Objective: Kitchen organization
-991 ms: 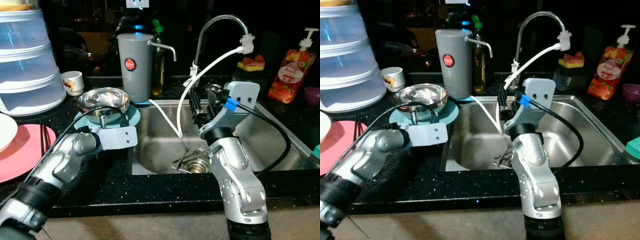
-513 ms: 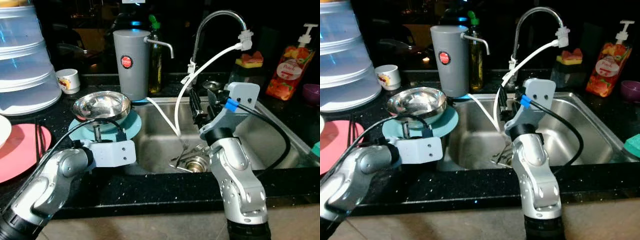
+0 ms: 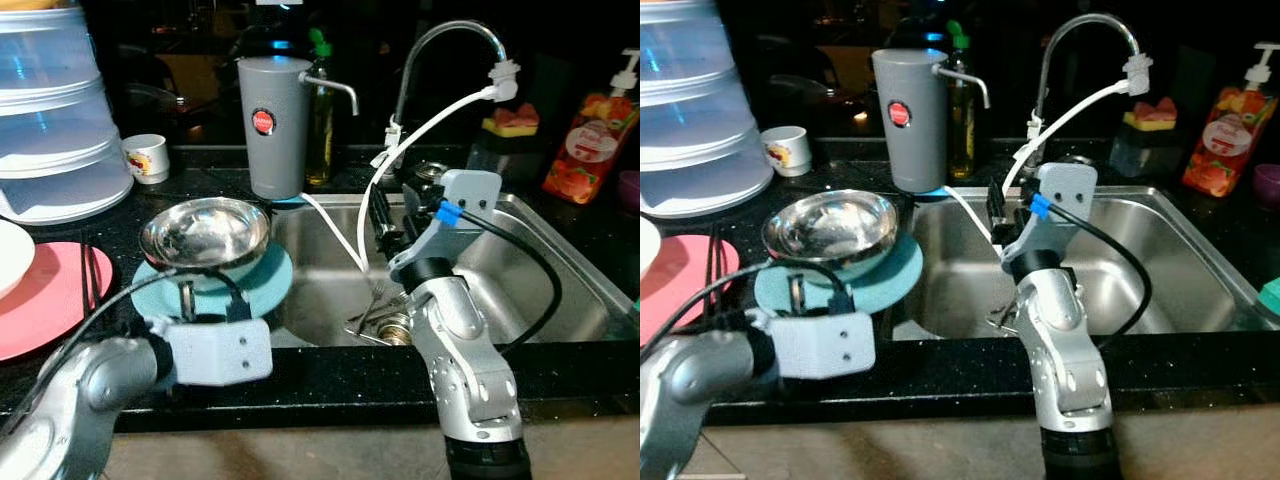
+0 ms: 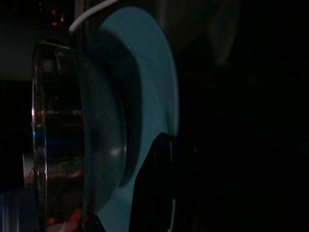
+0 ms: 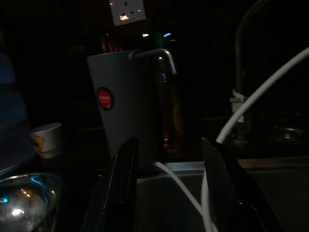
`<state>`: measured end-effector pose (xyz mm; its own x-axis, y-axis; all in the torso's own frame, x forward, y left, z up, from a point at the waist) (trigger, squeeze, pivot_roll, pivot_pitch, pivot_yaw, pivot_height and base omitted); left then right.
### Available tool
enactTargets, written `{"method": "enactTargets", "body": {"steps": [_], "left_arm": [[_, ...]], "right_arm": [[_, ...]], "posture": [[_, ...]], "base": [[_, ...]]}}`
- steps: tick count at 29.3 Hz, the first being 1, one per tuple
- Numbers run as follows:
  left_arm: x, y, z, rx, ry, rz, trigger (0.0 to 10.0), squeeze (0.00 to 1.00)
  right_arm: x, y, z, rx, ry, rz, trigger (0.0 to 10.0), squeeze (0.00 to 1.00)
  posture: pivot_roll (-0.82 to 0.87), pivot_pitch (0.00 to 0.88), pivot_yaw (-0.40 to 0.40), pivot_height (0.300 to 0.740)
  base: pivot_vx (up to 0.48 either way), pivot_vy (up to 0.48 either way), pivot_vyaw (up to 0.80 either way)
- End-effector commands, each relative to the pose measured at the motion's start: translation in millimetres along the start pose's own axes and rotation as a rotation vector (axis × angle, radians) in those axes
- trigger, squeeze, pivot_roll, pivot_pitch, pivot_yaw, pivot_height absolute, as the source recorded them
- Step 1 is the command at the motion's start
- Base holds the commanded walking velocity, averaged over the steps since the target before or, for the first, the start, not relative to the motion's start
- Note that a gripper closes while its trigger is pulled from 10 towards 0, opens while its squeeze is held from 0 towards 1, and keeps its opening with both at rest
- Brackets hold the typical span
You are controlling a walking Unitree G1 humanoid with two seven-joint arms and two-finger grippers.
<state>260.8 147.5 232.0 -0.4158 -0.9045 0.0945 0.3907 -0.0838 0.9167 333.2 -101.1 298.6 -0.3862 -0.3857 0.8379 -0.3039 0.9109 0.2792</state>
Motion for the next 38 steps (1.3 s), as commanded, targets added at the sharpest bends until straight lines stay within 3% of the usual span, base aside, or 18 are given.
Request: {"method": "enactTargets", "body": {"steps": [1, 5, 6, 7, 8, 14, 15, 16, 19, 20, 21, 24, 26, 29, 30, 31, 34, 38], "left_arm": [[4, -23.5, -6.4, -0.137, -0.024, 0.049, 10.0, 0.00], [6, -25.1, -4.5, -0.136, -0.024, 0.060, 10.0, 0.04], [6, -25.1, -4.0, -0.136, -0.023, 0.062, 10.0, 0.51], [6, -25.1, -4.0, -0.136, -0.023, 0.062, 10.0, 0.51], [6, -24.0, -3.6, -0.131, -0.020, 0.073, 10.0, 1.00], [8, -14.3, -1.8, -0.082, -0.021, 0.128, 10.0, 1.00], [12, -11.5, -1.0, -0.074, -0.044, 0.141, 10.0, 0.33], [21, -5.3, 0.6, -0.049, -0.108, 0.163, 10.0, 0.00], [28, -0.5, 2.4, -0.027, -0.163, 0.178, 10.0, 0.00], [41, 8.2, 4.7, 0.029, -0.251, 0.191, 10.0, 0.00], [41, 8.2, 4.7, 0.029, -0.251, 0.191, 10.0, 0.00], [59, 31.6, 4.2, 0.210, -0.372, 0.257, 10.0, 0.00], [51, 48.9, -5.3, 0.353, -0.314, 0.372, 10.0, 0.00], [43, 55.0, -10.2, 0.416, -0.265, 0.423, 10.0, 0.00], [26, 63.3, -15.6, 0.505, -0.163, 0.509, 10.0, 0.00], [17, 66.1, -17.2, 0.541, -0.112, 0.543, 10.0, 0.00], [3, 72.0, -17.0, 0.597, -0.051, 0.585, 10.0, 0.00], [-31, 86.8, -10.4, 0.708, 0.056, 0.687, 10.0, 0.00]], "right_arm": [[-2, 3.1, -1.6, 0.015, 0.000, -0.013, 10.0, 0.00], [-2, 4.5, -2.5, 0.020, -0.002, -0.016, 10.0, 0.00], [-2, 4.4, -2.6, 0.021, -0.002, -0.016, 10.0, 0.00], [-2, 4.4, -2.6, 0.021, -0.002, -0.016, 10.0, 0.00], [-3, 4.0, -2.6, 0.022, -0.002, -0.015, 10.0, 0.00], [-3, 2.6, -2.7, 0.024, -0.006, -0.011, 10.0, 0.00], [-3, 2.2, -2.7, 0.023, -0.006, -0.009, 10.0, 0.00], [-2, 2.1, -3.1, 0.024, -0.007, -0.008, 10.0, 0.00], [-2, 2.0, -3.2, 0.025, -0.008, -0.006, 10.0, 0.00], [-2, 1.8, -3.5, 0.026, -0.009, -0.005, 10.0, 0.00], [-2, 1.8, -3.5, 0.026, -0.009, -0.005, 10.0, 0.00], [-1, 2.0, -4.8, 0.032, -0.012, 0.002, 10.0, 0.00], [1, 2.4, -5.8, 0.036, -0.015, 0.008, 10.0, 0.00], [2, 1.9, -5.8, 0.037, -0.017, 0.012, 10.0, 0.00], [4, 0.7, -5.3, 0.037, -0.021, 0.020, 10.0, 0.00], [5, 0.2, -5.0, 0.037, -0.024, 0.023, 10.0, 0.00], [7, -1.1, -4.4, 0.037, -0.028, 0.030, 10.0, 0.00], [8, -6.0, -0.6, 0.054, -0.007, 0.096, 10.0, 0.00]], "posture": [[0.18, 0.097, -0.034, 0.740], [0.18, 0.096, -0.035, 0.740], [0.17, 0.094, -0.037, 0.740], [0.17, 0.094, -0.037, 0.740], [0.17, 0.093, -0.039, 0.740], [0.17, 0.089, -0.040, 0.740], [0.17, 0.086, -0.042, 0.740], [0.17, 0.086, -0.042, 0.740], [0.16, 0.082, -0.044, 0.740], [0.16, 0.080, -0.047, 0.740], [0.16, 0.080, -0.047, 0.740], [0.16, 0.075, -0.051, 0.740], [0.16, 0.075, -0.051, 0.740], [0.13, 0.063, -0.056, 0.740], [0.12, 0.060, -0.055, 0.740], [0.12, 0.059, -0.059, 0.740], [0.12, 0.059, -0.059, 0.740], [0.12, 0.047, -0.059, 0.740]], "base": [[0.000, 0.000, 0.00], [0.000, 0.000, 0.00], [0.000, 0.000, 0.00], [0.000, 0.000, 0.00], [0.000, 0.000, 0.00], [0.000, 0.000, 0.00], [0.000, 0.000, 0.00], [0.000, 0.000, 0.00], [0.000, 0.000, 0.00], [0.000, 0.000, 0.00], [0.000, 0.000, 0.00], [0.000, 0.000, 0.00], [0.000, 0.000, 0.00], [0.000, 0.000, 0.00], [0.000, 0.000, 0.00], [0.000, 0.000, 0.00], [0.000, 0.000, 0.00], [0.000, 0.000, 0.00]]}}
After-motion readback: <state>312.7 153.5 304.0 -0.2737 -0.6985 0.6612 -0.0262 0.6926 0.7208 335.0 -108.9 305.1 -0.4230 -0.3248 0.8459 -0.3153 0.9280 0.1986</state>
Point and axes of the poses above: a point about 5 cm out from each wrist's last joint towards the gripper, its own z axis pointing back from the gripper into the wrist, its own x axis along the axis of the wrist's last joint, y = z × x, the point moved 2 cm from there along -z, pointing out of the wrist towards the gripper, and after that the axes turned 11 degrees about -z, right-handed, at the moved point
